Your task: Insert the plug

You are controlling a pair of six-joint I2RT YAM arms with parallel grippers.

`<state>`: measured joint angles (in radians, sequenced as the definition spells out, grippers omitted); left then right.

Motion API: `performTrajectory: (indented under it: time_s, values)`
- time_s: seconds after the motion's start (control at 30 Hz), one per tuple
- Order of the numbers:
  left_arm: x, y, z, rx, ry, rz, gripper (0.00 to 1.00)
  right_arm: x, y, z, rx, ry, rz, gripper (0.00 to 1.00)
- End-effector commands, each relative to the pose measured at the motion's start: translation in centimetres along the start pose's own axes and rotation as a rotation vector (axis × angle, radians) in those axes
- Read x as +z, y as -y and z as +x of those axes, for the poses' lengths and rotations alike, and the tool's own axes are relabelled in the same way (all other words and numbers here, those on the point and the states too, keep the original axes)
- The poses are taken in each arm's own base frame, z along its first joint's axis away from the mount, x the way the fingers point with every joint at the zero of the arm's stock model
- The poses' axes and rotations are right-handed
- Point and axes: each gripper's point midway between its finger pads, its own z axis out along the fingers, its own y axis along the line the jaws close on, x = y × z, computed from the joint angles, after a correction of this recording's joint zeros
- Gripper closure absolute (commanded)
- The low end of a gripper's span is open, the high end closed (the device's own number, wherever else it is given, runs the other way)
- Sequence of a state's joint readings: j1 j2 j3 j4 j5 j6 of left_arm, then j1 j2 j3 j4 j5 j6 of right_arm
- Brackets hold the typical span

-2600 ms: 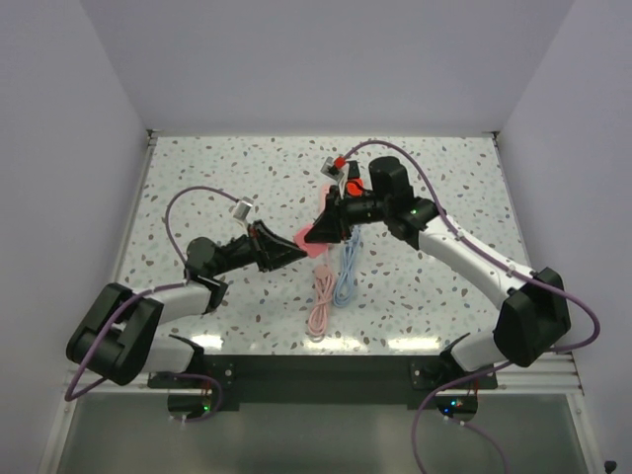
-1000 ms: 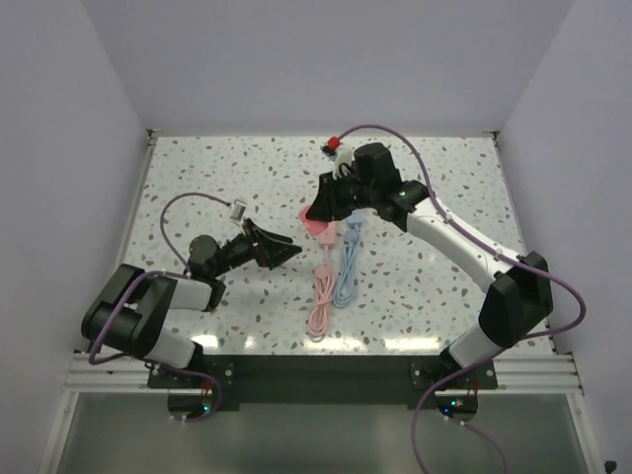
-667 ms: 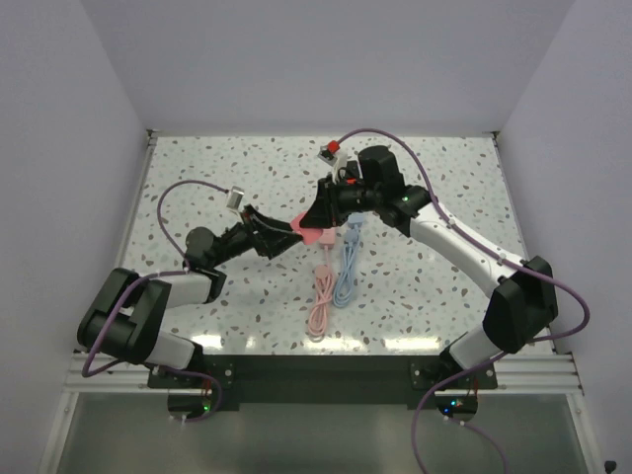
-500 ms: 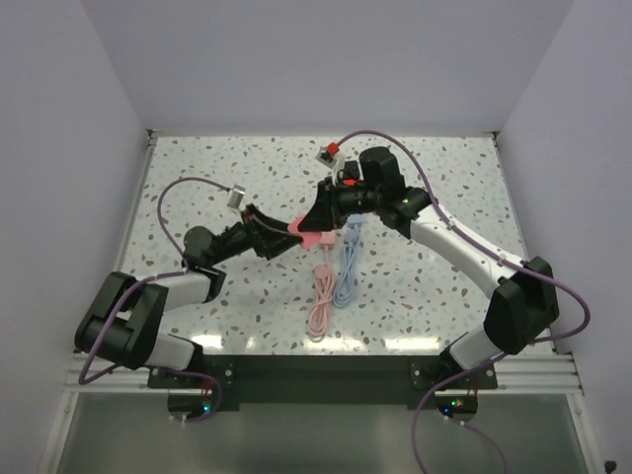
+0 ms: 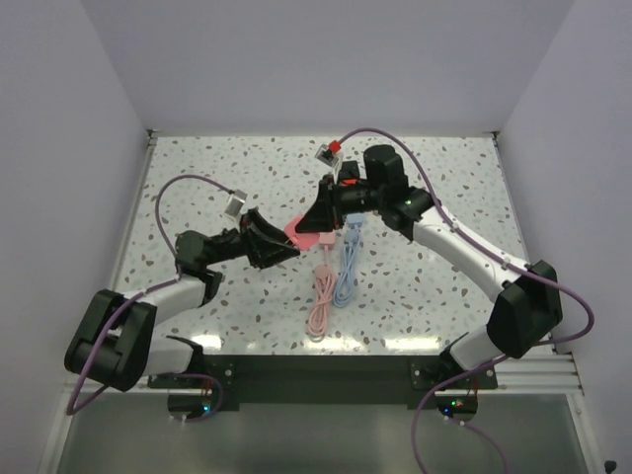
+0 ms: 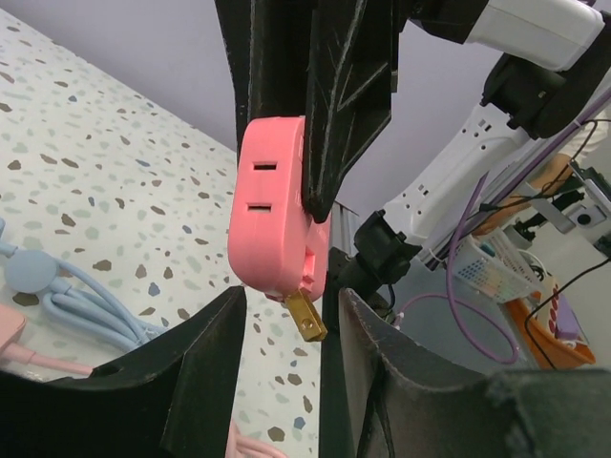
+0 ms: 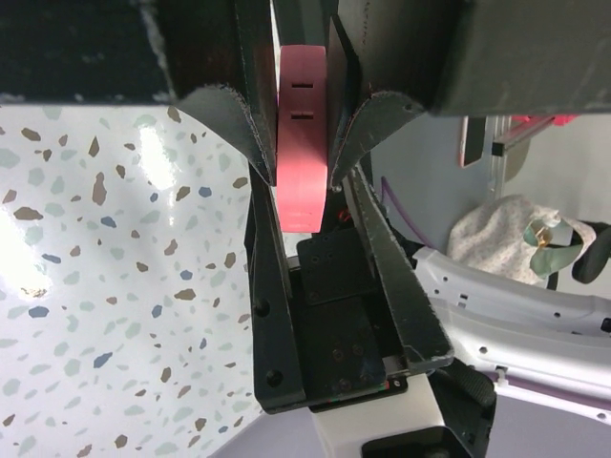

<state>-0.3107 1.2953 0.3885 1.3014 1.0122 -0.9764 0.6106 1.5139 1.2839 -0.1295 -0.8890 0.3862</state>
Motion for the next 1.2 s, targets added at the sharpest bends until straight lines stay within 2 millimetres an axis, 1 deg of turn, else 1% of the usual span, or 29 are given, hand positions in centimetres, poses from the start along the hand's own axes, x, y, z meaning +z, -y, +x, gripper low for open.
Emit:
performTrajectory:
  time_s: [0.0, 0.2, 0.3, 0.37, 0.4, 0.5, 0.6, 0.77, 0.83, 0.97, 1.0, 1.03, 1.17]
  values:
    - [-0.7, 7.8, -3.4, 0.540, 0.147, 0.285, 0.52, -0.7, -2.4, -0.8, -0.053, 0.027, -0.070, 1.00]
    - [-0.6, 8.0, -3.7, 0.542, 0.158, 0.288, 0.58, -0.7, -2.5, -0.5, -0.058, 0.021, -0.087, 1.00]
    - [-0.5, 8.1, -4.0, 0.543, 0.166, 0.289, 0.59, -0.7, -2.4, -0.3, -0.062, 0.015, -0.093, 1.00]
    - [-0.4, 8.0, -4.0, 0.540, 0.164, 0.289, 0.62, -0.6, -2.4, -0.2, -0.059, 0.011, -0.095, 1.00]
    - [-0.4, 7.9, -3.9, 0.536, 0.161, 0.290, 0.65, -0.6, -2.4, -0.2, -0.059, 0.011, -0.095, 1.00]
    - [-0.3, 7.7, -3.7, 0.527, 0.156, 0.287, 0.67, -0.8, -2.5, -0.3, -0.067, 0.015, -0.096, 1.00]
    - [-0.3, 7.7, -3.5, 0.530, 0.149, 0.291, 0.72, -0.8, -2.7, -0.2, -0.070, 0.013, -0.102, 1.00]
    - [-0.3, 7.8, -3.5, 0.539, 0.150, 0.296, 0.84, -0.7, -2.9, 0.0, -0.071, 0.009, -0.125, 1.00]
    - [-0.3, 7.8, -3.5, 0.542, 0.150, 0.295, 0.92, -0.6, -2.9, 0.1, -0.072, 0.004, -0.133, 1.00]
    - [-0.3, 7.8, -3.4, 0.538, 0.146, 0.296, 0.92, -0.5, -2.6, 0.2, -0.068, 0.001, -0.130, 1.00]
    - [-0.2, 7.7, -3.4, 0.541, 0.145, 0.297, 0.98, -0.5, -2.7, 0.2, -0.070, -0.001, -0.131, 1.00]
    - [-0.2, 7.7, -3.4, 0.541, 0.146, 0.296, 1.00, -0.6, -2.7, 0.1, -0.072, 0.002, -0.130, 1.00]
    - [-0.1, 7.4, -3.3, 0.531, 0.143, 0.293, 1.00, -0.6, -2.8, 0.1, -0.072, 0.000, -0.133, 1.00]
